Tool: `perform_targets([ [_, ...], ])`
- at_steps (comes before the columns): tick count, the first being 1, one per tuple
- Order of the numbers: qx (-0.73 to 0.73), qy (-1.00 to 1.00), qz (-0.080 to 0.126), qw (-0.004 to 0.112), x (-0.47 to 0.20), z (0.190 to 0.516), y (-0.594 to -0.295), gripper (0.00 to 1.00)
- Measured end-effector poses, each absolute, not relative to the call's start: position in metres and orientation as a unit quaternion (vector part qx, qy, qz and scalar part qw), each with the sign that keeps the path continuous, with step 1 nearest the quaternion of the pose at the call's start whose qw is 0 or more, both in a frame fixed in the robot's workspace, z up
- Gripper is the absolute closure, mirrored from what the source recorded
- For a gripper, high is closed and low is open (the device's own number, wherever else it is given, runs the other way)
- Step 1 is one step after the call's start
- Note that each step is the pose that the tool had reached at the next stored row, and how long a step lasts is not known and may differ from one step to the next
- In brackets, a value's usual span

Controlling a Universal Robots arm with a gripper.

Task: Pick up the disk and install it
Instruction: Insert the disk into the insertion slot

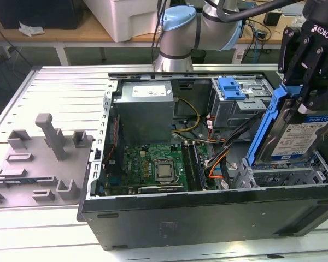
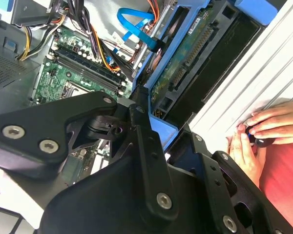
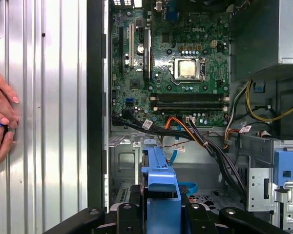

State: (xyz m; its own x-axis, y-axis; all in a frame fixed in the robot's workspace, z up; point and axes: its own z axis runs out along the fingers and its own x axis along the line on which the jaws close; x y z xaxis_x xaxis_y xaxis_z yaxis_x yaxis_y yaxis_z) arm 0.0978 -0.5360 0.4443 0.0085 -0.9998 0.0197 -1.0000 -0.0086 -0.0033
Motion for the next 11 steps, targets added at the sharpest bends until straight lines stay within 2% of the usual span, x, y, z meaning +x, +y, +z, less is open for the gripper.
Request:
perform_targets([
  [11, 0.710, -0.704, 0.008, 0.006, 0.0978, 0.4416, -0.5378, 0.64],
])
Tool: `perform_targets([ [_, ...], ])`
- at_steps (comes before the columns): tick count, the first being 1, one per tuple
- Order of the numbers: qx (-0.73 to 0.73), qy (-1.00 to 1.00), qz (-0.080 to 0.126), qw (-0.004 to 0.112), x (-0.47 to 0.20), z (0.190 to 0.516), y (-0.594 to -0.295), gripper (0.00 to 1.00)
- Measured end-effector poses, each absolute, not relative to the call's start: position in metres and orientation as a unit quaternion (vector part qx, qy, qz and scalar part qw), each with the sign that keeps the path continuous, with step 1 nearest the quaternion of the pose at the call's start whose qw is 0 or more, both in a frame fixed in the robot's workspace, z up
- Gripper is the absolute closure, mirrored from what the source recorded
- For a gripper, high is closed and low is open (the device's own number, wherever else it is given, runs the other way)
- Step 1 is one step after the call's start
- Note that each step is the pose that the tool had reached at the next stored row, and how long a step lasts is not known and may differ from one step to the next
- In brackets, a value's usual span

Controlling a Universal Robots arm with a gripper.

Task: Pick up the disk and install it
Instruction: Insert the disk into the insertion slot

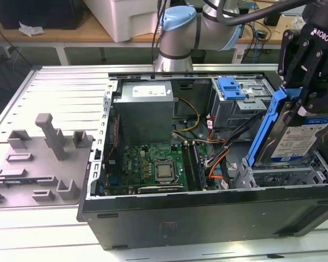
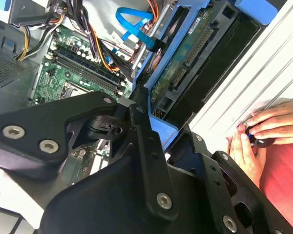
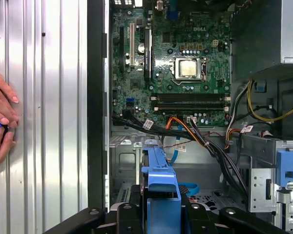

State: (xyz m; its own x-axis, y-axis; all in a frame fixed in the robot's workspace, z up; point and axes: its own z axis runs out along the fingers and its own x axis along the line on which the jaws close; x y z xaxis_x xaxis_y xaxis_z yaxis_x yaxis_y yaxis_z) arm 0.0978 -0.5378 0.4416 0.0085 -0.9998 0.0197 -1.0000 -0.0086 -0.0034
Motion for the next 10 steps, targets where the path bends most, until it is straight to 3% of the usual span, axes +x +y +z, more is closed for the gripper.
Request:
perform_targets([
  [10, 0.710, -0.704, 0.008, 0.006, 0.0979, 0.4390, -0.5387, 0.64],
])
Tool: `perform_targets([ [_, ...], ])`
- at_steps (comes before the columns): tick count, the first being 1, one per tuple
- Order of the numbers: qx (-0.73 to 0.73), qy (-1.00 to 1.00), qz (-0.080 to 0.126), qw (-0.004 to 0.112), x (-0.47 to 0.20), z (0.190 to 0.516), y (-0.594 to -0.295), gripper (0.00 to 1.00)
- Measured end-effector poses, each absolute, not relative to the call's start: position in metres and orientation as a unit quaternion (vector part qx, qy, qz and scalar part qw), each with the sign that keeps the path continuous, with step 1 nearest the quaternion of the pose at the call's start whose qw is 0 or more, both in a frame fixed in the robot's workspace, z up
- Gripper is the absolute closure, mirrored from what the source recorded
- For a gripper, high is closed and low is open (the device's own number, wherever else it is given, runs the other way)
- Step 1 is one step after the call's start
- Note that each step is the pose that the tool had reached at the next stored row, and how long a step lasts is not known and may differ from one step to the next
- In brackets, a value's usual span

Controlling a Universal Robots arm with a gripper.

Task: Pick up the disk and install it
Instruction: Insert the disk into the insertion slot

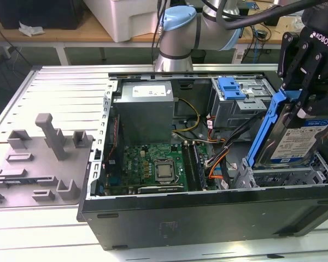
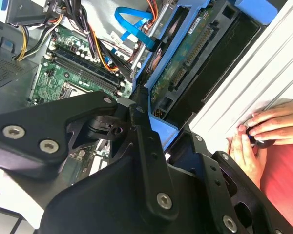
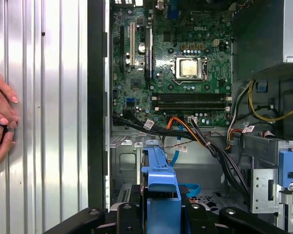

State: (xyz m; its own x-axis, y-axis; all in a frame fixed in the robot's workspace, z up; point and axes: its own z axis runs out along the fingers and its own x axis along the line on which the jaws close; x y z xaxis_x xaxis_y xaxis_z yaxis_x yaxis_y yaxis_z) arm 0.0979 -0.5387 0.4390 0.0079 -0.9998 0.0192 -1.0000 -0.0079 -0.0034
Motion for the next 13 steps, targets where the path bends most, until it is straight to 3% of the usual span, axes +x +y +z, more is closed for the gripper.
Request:
perform_targets([
  [13, 0.710, -0.704, 0.007, 0.005, 0.0979, 0.4349, -0.5387, 0.64],
])
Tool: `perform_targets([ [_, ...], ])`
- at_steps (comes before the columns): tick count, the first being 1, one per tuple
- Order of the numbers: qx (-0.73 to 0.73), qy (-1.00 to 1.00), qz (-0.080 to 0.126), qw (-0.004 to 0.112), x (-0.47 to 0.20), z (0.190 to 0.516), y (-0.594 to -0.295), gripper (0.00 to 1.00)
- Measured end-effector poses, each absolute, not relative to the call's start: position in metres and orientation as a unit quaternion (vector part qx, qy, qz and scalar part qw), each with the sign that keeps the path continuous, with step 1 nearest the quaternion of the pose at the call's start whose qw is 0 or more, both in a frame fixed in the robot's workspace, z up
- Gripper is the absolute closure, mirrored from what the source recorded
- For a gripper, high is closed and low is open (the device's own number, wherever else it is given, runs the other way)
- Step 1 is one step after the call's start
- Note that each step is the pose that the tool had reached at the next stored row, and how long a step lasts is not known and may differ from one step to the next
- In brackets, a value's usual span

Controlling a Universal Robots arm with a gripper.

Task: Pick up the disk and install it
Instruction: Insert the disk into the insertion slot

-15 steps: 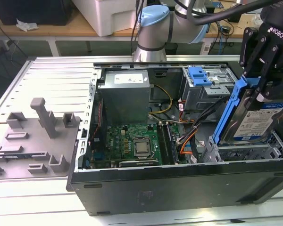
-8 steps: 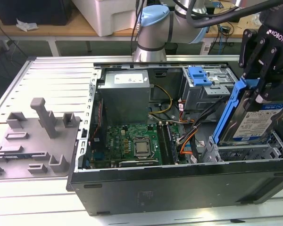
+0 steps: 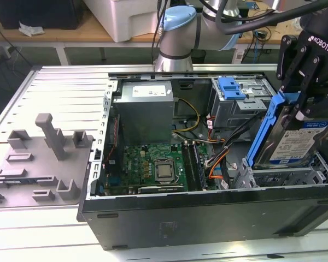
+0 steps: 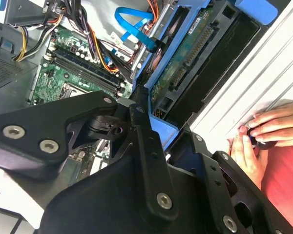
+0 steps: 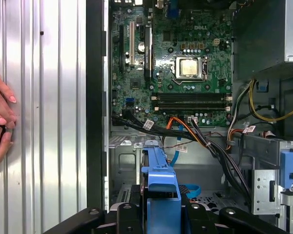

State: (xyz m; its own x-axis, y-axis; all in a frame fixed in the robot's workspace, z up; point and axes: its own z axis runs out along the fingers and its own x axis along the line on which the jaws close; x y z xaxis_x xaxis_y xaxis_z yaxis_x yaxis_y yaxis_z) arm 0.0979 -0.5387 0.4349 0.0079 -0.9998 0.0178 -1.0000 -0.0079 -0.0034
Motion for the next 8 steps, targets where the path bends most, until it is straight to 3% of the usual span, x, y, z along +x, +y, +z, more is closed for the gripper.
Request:
perform_targets([
  [8, 0.710, -0.704, 0.007, 0.005, 0.0979, 0.4328, -0.5387, 0.64],
])
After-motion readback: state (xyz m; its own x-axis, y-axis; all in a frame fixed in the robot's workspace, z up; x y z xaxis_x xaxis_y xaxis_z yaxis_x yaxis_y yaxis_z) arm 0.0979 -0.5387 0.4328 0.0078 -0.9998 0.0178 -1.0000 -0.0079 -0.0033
